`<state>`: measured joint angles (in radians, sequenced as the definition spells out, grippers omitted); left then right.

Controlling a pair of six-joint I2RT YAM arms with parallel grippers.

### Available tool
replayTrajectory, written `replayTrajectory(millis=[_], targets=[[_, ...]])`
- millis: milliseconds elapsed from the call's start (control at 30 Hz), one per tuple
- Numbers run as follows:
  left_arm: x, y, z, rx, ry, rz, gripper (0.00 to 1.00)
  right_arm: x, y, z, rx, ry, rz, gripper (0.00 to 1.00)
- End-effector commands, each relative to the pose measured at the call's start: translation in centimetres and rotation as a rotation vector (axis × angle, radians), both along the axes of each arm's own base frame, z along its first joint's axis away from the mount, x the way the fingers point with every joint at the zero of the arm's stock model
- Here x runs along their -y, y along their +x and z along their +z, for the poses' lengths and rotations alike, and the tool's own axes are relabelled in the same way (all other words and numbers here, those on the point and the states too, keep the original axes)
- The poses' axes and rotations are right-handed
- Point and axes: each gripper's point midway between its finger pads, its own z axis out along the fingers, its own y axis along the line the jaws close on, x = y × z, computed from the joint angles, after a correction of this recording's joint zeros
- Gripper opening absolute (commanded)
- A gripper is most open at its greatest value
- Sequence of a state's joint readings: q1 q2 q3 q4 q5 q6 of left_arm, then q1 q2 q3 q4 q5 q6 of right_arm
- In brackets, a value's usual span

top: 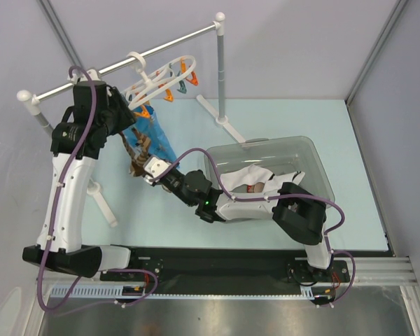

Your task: Remove the socks clipped to the hanger

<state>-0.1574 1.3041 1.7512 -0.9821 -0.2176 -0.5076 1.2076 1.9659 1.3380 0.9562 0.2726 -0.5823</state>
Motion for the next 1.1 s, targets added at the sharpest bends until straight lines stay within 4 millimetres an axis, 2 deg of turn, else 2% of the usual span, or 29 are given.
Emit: replayTrajectory(millis=[0,167,267,300,400,633,667,733,800,833,867,900,933,1000,1033,1067], targets=[[0.2,0.4,1.9,0.05,-0.004,0.0,0.5,0.6,-0.7,3.7,0.047,0.079,-0.003,0.0],[0.5,0.6,1.8,0.045,-0.009,-0.014,0.39,0.5,-0.7,3.8,0.052,0.081,-0.005,0.0],[0.5,0.6,1.7,0.043,-0.008,-0.013,0.24,0.5,-0.7,3.9,0.053,0.082,-0.005,0.0],[0.5,0.6,1.7,0.043,-0.009,-0.014,0.14,0.5,-0.7,3.9,0.053,0.081,-0.004,0.0],[0.4,0.7,1.6,0.039,-0.006,-0.012,0.0,0.6,-0.6,4.0,0.048,0.087,-0.009,0.0],[0.8,1.1,1.9,0.043,-0.01,-0.031,0.0,2.0,-0.6,3.5,0.013,0.109,-0.034,0.0],[0.9,1.1,1.8,0.043,-0.011,-0.034,0.0,2.6,-0.4,2.7,-0.004,0.105,-0.053,0.0],[0.9,1.1,1.8,0.042,-0.011,-0.036,0.0,3.8,-0.5,3.0,-0.014,0.117,-0.072,0.0],[1.0,1.2,1.8,0.04,-0.011,-0.041,0.0,5.4,-0.3,1.7,-0.039,0.11,-0.105,0.0],[1.0,1.2,1.7,0.04,-0.012,-0.042,0.0,6.6,-0.4,2.7,-0.04,0.136,-0.117,0.0],[1.0,1.3,1.8,0.043,-0.013,-0.042,0.0,7.5,-0.3,2.6,-0.054,0.146,-0.144,0.0],[1.2,1.3,1.8,0.044,-0.018,-0.049,0.0,8.5,-0.3,1.4,-0.077,0.127,-0.165,0.0],[1.2,1.3,1.8,0.044,-0.021,-0.052,0.0,9.9,-0.4,2.7,-0.088,0.161,-0.187,0.0],[1.4,1.4,1.9,0.049,-0.028,-0.06,0.0,12.6,0.1,1.5,-0.148,0.149,-0.283,0.0],[1.5,1.4,1.9,0.051,-0.03,-0.063,0.0,14.4,-0.1,2.9,-0.167,0.19,-0.308,0.0],[1.6,1.4,1.8,0.049,-0.031,-0.067,0.01,16.0,0.5,2.1,-0.199,0.157,-0.378,0.0]])
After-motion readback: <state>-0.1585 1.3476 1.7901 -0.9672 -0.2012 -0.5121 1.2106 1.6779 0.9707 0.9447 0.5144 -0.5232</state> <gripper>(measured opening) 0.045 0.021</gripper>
